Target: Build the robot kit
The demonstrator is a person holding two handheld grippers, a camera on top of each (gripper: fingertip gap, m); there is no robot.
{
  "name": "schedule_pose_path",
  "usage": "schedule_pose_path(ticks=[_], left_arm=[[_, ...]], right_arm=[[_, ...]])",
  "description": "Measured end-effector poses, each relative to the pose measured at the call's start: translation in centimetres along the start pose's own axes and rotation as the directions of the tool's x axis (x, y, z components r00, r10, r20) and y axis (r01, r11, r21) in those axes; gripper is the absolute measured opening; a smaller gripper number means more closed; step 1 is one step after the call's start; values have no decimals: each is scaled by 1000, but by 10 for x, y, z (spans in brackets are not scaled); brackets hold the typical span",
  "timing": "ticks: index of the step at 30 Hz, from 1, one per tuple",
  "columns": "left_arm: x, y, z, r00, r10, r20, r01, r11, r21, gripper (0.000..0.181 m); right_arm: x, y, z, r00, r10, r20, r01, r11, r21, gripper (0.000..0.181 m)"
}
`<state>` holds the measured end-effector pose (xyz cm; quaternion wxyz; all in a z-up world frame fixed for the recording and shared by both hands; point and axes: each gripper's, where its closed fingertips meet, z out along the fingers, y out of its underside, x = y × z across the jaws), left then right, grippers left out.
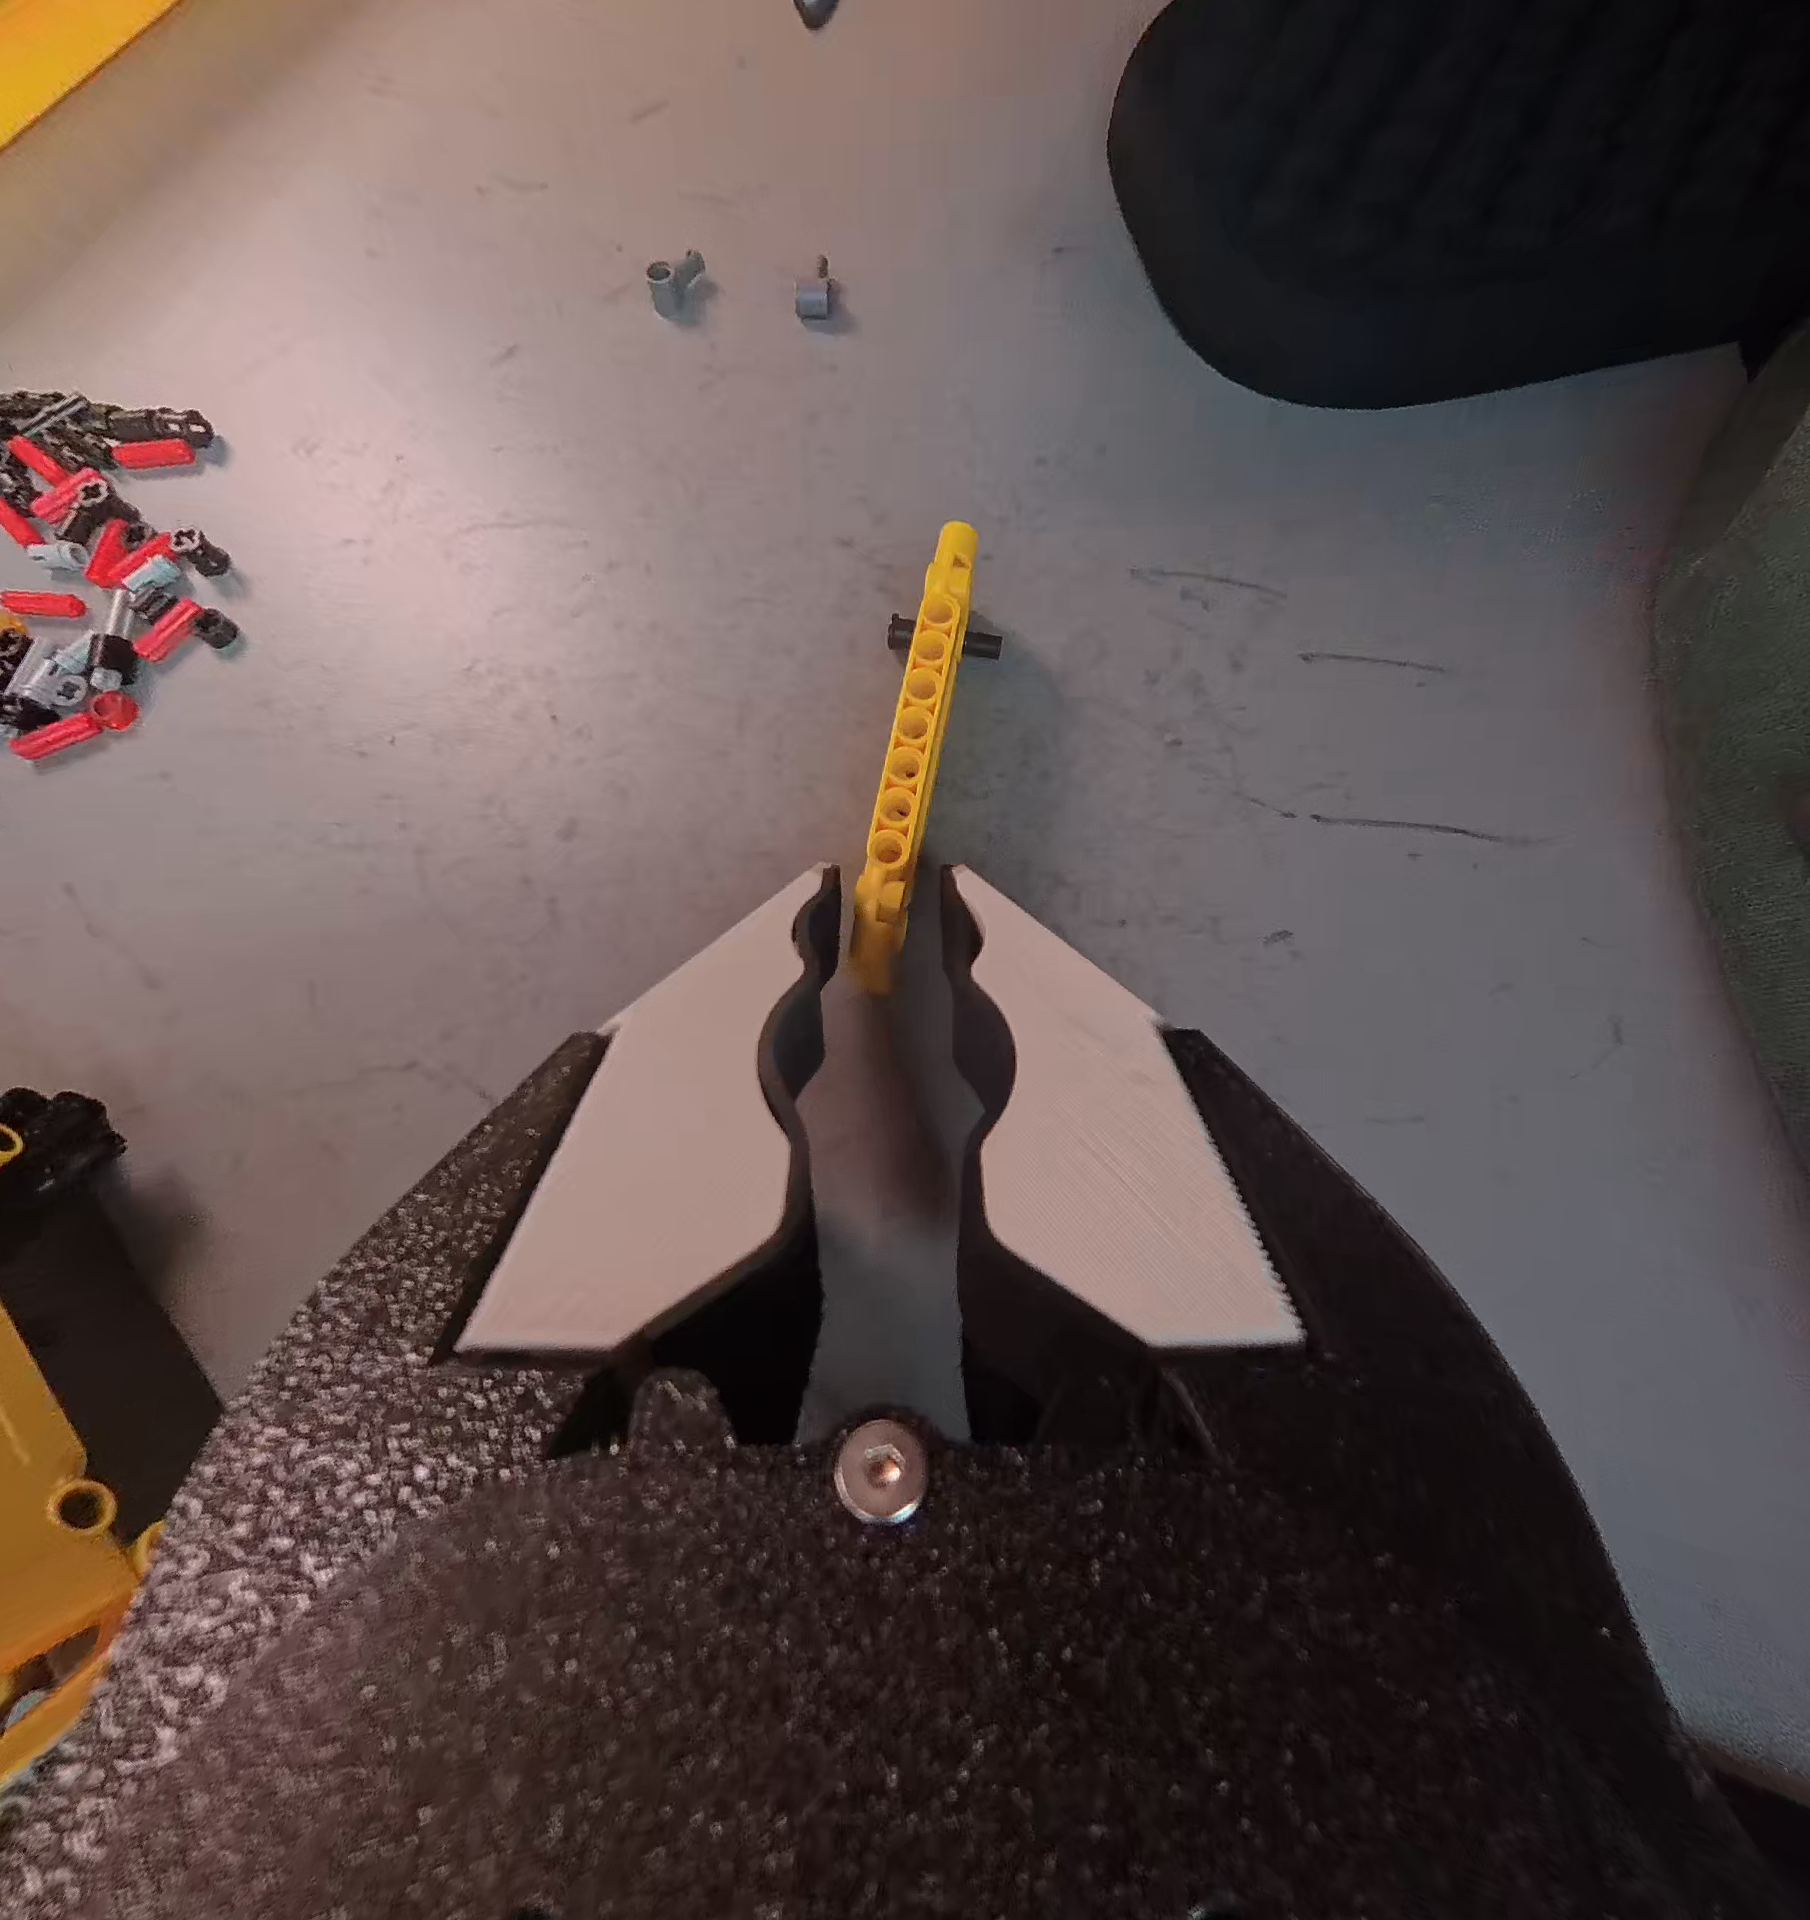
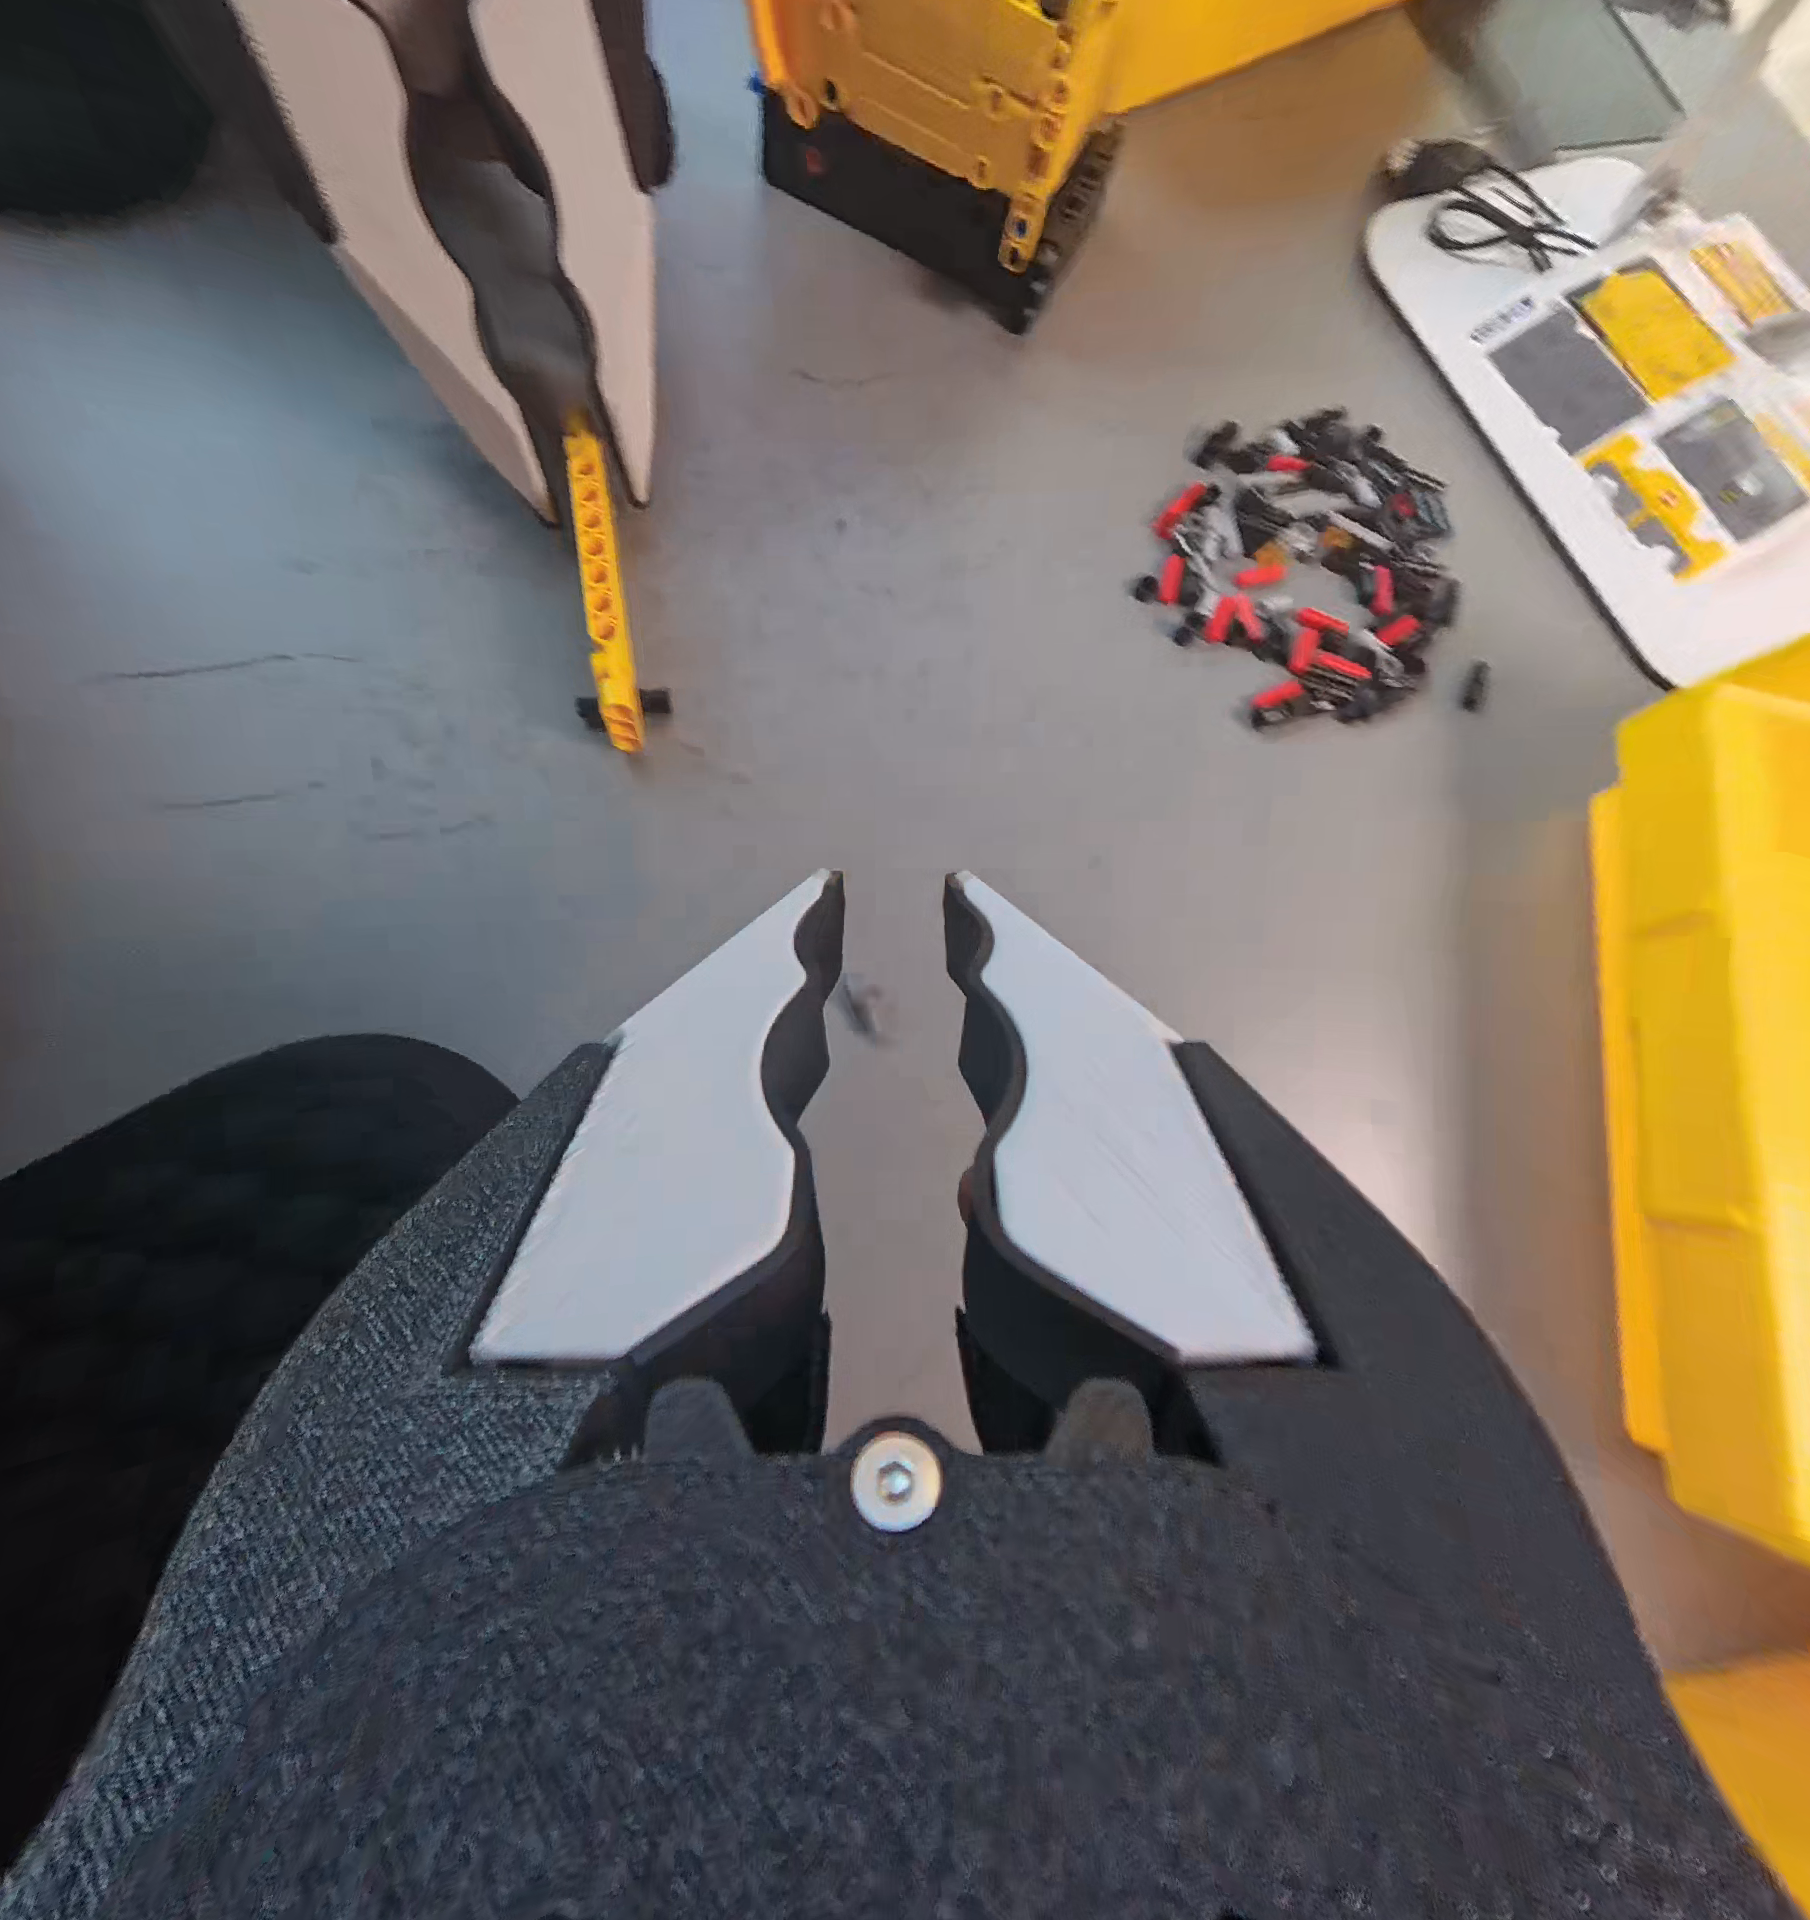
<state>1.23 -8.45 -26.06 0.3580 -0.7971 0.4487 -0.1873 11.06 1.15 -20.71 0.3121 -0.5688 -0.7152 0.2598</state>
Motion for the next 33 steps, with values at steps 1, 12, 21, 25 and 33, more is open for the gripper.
schedule_pose_path(ticks=[1,12,21,25,33], left_arm=[[-1,0,-1,1000,-2,3,2,1000,2,19],[-6,-15,-20,998,-62,29,58,992,115,26],[-11,-56,-29,948,-309,-77,315,874,371,27],[-11,-91,-39,827,-461,-321,562,654,507,28],[-13,-104,-59,769,-470,-434,637,509,578,10]], right_arm=[[7,3,-8,999,30,-29,-30,999,-10,18],[-8,43,21,997,66,47,-55,976,-209,18],[-24,-12,32,994,-34,107,25,996,88,7],[-41,-85,22,984,-165,-59,175,902,395,7],[-41,-124,28,873,-339,-350,462,806,370,7]])
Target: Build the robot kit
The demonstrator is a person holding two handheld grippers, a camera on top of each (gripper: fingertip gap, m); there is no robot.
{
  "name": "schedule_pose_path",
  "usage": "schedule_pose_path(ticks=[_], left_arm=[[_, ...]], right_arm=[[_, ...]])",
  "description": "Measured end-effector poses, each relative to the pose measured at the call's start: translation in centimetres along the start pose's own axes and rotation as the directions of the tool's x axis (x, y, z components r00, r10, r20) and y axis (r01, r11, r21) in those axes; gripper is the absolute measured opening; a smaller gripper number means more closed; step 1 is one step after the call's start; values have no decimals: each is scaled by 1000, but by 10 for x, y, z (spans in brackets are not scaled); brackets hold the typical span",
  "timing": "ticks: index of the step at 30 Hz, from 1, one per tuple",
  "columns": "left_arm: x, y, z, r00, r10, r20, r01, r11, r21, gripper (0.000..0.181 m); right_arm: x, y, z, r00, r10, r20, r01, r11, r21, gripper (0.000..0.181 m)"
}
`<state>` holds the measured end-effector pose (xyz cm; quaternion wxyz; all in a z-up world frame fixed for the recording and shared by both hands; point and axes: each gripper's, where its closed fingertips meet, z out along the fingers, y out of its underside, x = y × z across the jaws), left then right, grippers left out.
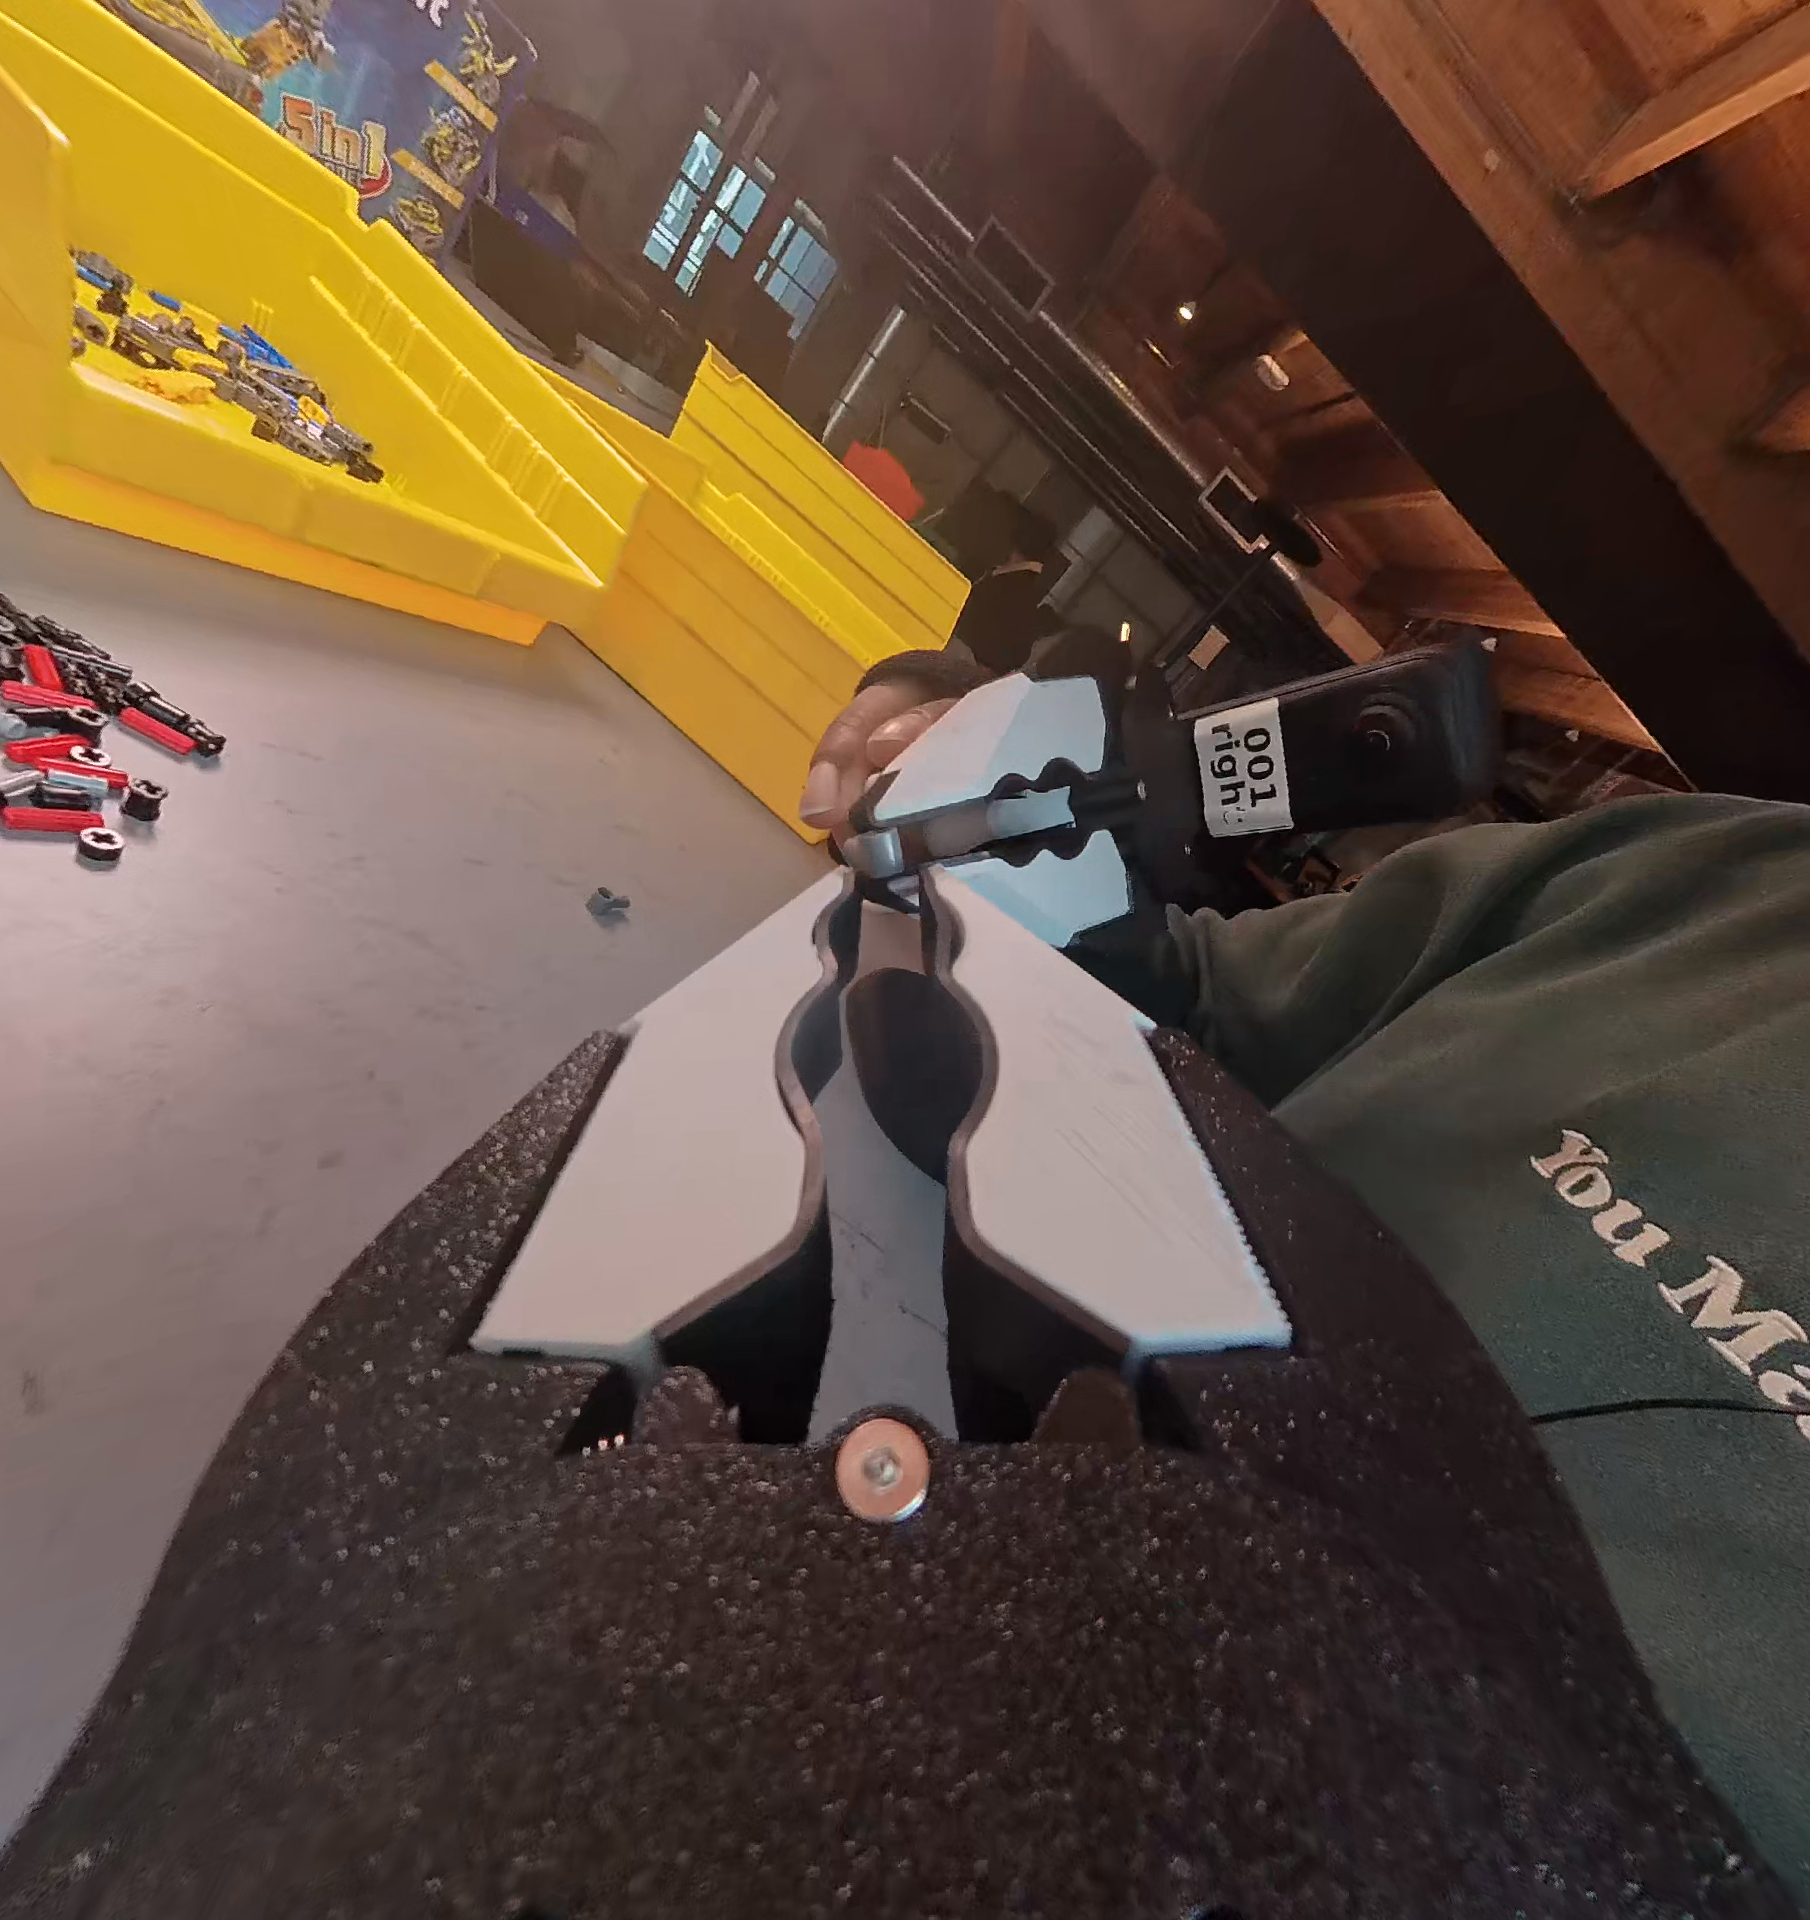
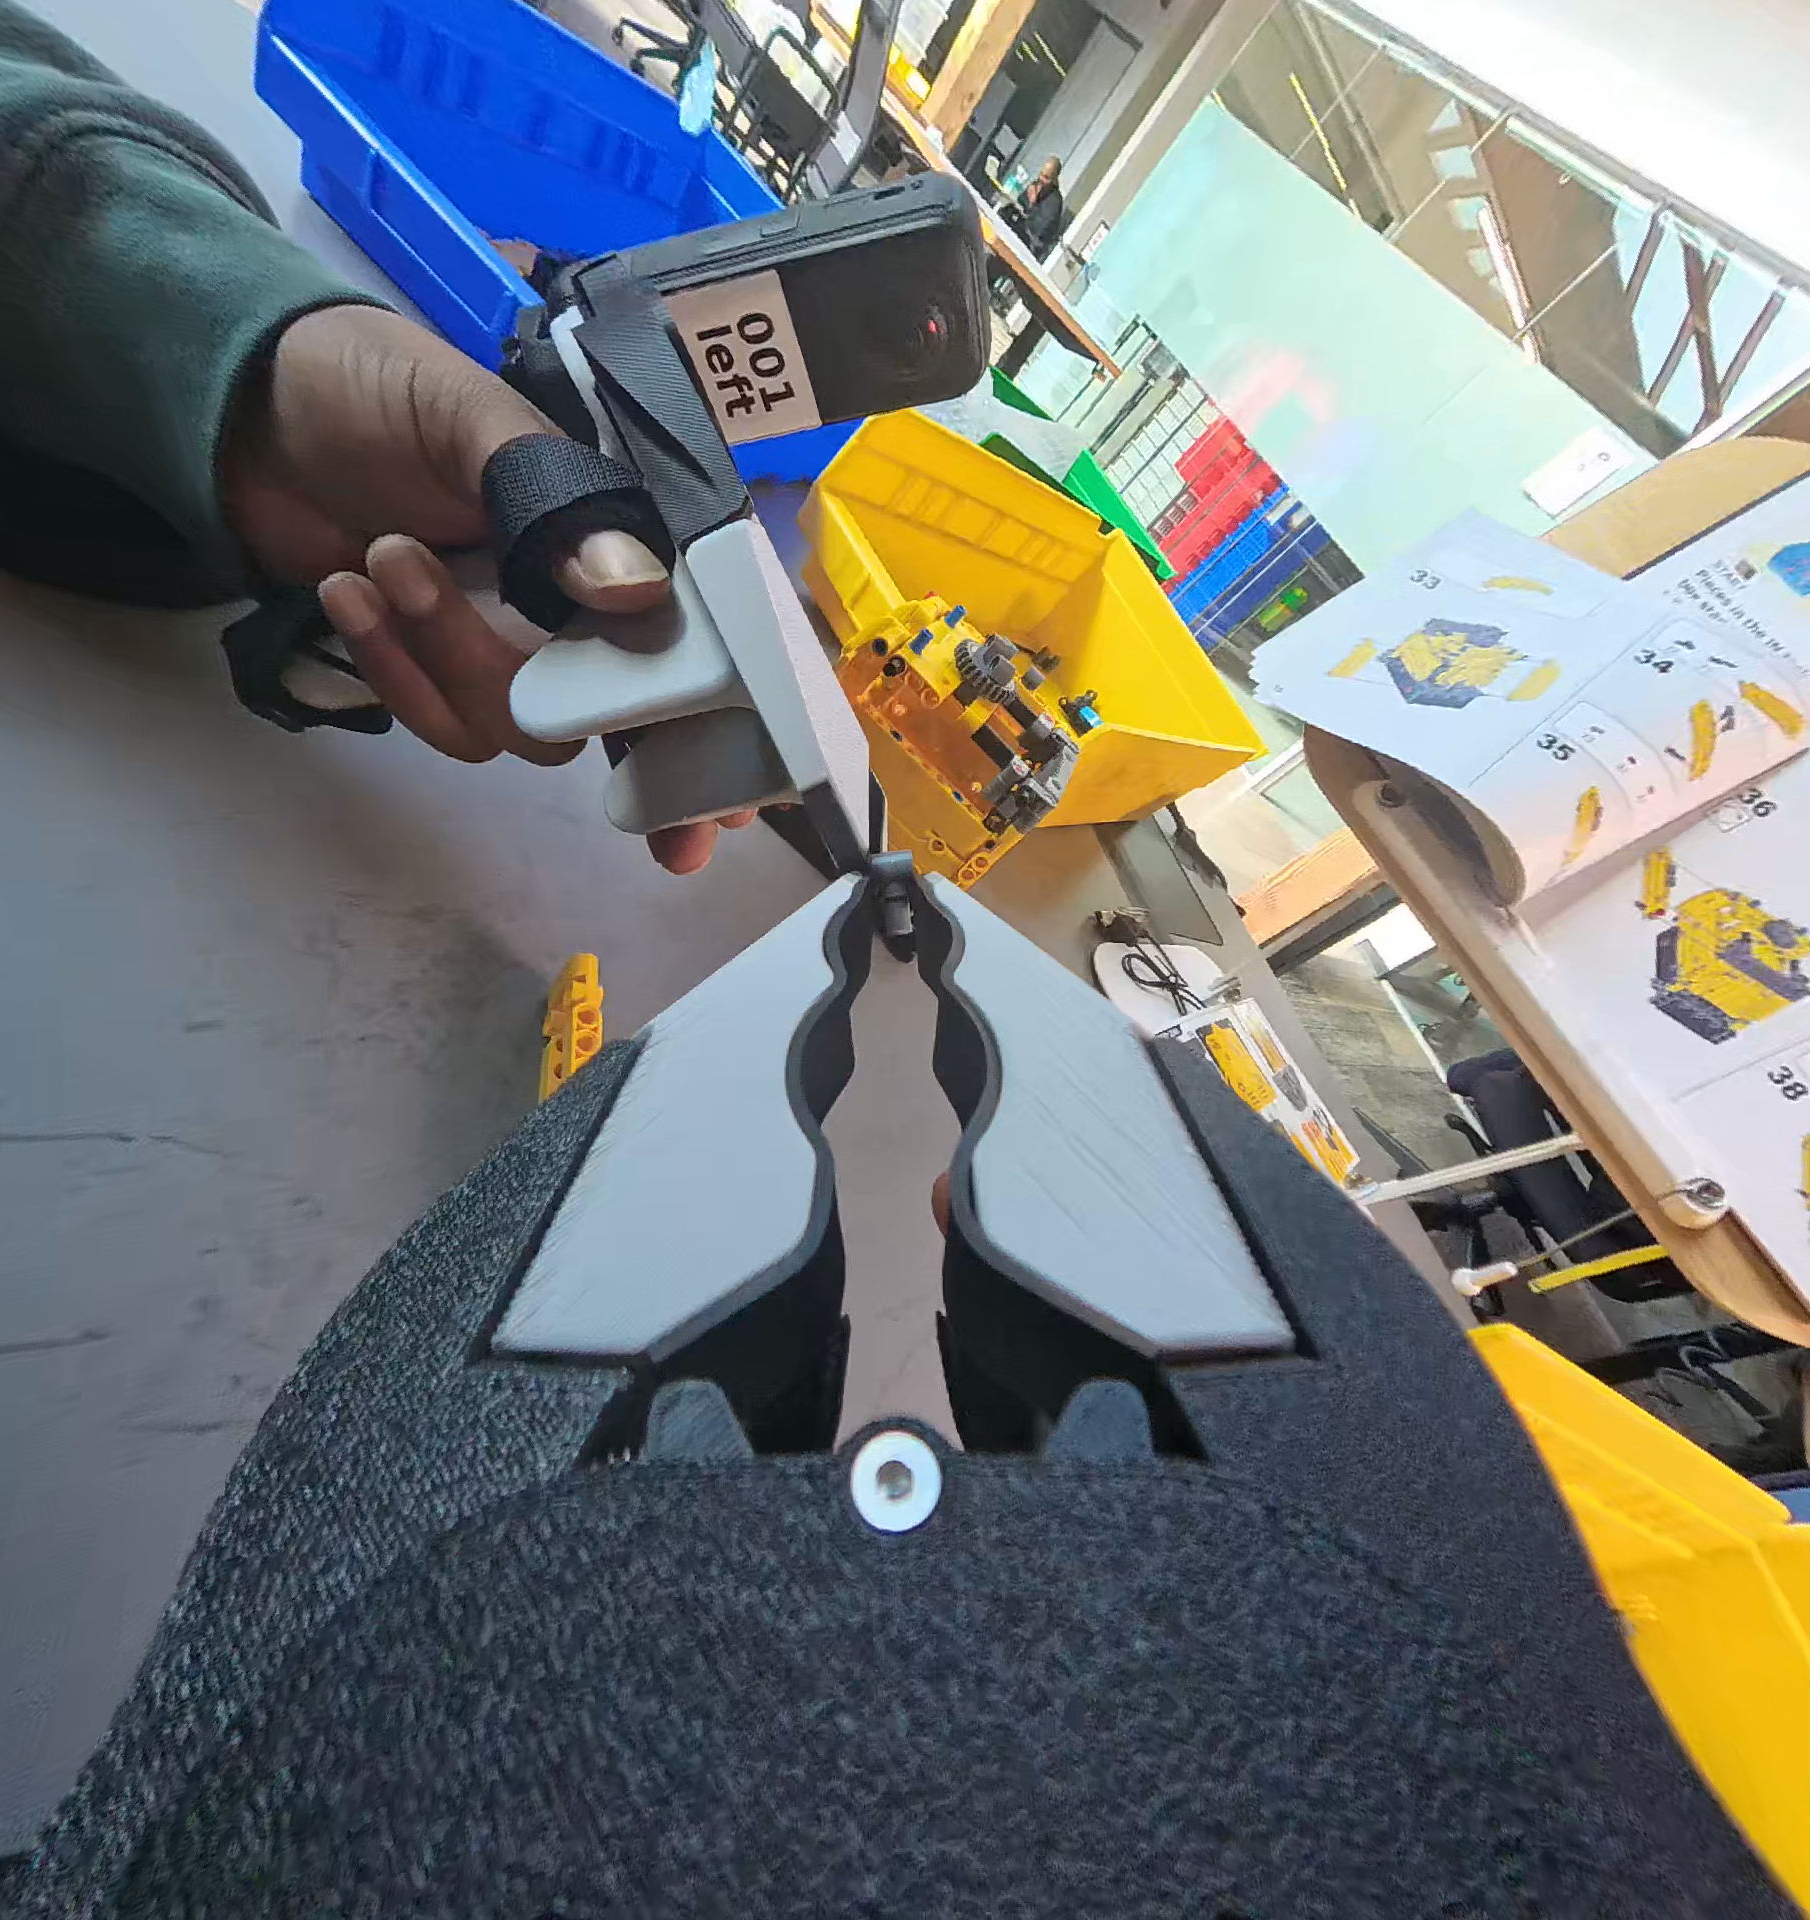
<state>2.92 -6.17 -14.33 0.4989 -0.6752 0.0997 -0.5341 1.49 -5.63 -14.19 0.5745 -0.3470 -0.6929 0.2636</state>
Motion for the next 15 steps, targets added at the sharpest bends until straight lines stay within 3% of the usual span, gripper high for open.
schedule_pose_path(ticks=[7,15], left_arm=[[3,-2,-2,1000,-5,-24,5,1000,5,6],[7,-5,-5,998,-31,-62,32,999,17,5]], right_arm=[[-2,-3,-2,999,-44,-32,44,999,6,7],[-5,-8,-7,1000,16,-12,-16,999,49,7]])
